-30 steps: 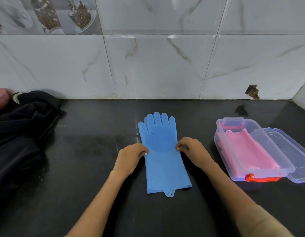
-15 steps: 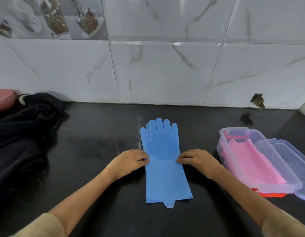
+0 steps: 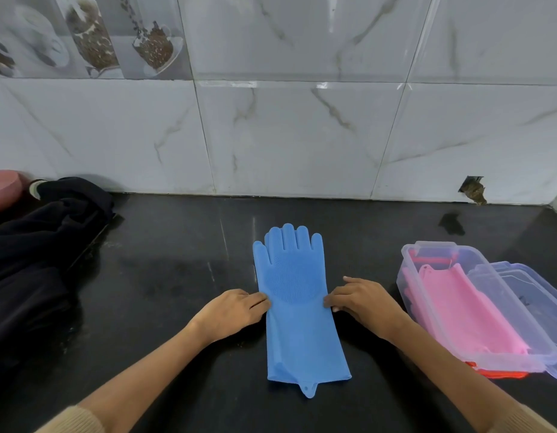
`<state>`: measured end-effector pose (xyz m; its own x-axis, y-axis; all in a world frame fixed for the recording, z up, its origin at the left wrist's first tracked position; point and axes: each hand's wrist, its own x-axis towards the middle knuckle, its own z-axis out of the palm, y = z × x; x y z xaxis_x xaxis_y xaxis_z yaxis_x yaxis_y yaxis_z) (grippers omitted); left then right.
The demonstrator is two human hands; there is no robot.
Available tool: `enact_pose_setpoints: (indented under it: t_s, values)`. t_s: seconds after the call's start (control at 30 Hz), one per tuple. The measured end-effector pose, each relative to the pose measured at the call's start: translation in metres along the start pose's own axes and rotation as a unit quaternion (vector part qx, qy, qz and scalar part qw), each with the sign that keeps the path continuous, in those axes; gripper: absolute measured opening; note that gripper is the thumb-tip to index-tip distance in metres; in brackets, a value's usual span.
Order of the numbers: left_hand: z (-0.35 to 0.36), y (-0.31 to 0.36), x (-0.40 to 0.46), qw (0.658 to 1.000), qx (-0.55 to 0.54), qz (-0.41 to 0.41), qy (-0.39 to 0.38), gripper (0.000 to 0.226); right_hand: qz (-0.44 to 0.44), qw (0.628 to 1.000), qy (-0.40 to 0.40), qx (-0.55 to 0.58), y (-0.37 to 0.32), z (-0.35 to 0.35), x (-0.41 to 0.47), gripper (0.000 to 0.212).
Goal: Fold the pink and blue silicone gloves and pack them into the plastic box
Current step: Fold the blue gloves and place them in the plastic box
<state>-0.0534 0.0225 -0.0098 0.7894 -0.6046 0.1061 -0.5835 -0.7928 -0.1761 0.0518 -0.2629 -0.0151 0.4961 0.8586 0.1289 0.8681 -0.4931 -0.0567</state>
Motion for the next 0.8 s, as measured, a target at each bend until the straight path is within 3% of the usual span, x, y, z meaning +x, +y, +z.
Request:
enact_pose_setpoints:
  t_s: [0.13,0.4,0.67,0.8]
  values:
    - [-0.001,-0.003,-0.006,1.000,0.010,0.010,-0.003,0.062,-0.049,0.998,-0.023,-0.026,0.004,-0.006,0.001,0.037]
    - [0.001,-0.003,-0.007,1.000,0.002,0.030,-0.002,0.069,-0.192,0.979,0.027,-0.069,0.007,-0.004,0.001,0.044]
    - [0.006,-0.003,-0.007,0.999,-0.021,0.027,0.023,0.065,-0.123,0.992,-0.001,-0.037,-0.002,-0.003,-0.001,0.056]
    - [0.008,-0.002,-0.004,0.999,-0.017,0.022,0.021,0.064,-0.064,0.995,-0.077,0.003,0.001,-0.002,0.000,0.042]
